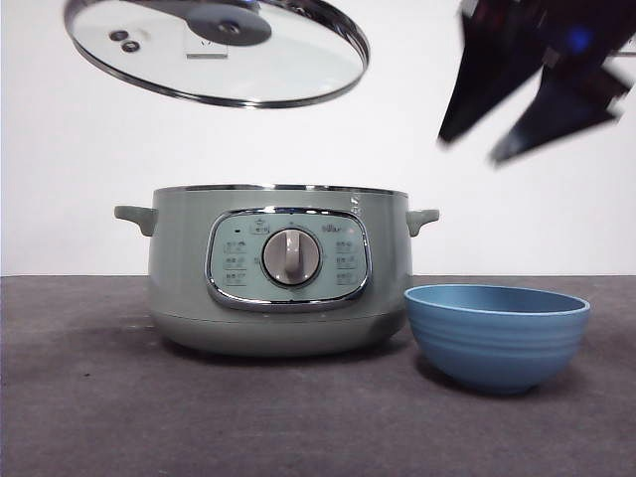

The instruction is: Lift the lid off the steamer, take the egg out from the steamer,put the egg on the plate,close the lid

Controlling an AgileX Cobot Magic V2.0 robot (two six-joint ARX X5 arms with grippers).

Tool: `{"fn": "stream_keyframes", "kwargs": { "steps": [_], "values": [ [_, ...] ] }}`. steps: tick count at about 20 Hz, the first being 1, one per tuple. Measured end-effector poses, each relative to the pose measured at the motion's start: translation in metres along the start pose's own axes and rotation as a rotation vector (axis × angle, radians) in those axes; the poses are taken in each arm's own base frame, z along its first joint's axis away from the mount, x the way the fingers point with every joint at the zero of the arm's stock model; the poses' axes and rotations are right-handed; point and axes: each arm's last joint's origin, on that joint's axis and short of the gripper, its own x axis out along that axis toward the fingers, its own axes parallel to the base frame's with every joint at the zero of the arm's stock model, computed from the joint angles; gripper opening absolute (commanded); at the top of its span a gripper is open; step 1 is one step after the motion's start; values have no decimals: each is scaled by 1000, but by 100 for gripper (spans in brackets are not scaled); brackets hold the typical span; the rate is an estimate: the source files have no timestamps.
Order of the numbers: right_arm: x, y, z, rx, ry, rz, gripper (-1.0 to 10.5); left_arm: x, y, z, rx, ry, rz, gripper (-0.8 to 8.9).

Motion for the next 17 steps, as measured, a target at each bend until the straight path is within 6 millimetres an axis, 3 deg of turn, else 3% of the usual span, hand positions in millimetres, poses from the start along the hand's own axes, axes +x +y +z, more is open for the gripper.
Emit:
{"fn": "stream_keyframes", "kwargs": {
  "steps": [6, 9, 13, 17],
  "values": [
    [-89, 18, -6, 5, -277, -50, 324, 49, 7, -15, -12, 87, -1, -8],
    [-116, 23, -15, 8, -354, -56, 324, 71, 9, -23, -15, 111, -1, -8],
    [-132, 27, -24, 18, -388, -53, 324, 87, 10, -25, -9, 78, -2, -8],
    [-131, 27, -27, 35, -356, -52, 324, 92, 9, -25, -5, 69, -4, -8]
  ]
}}
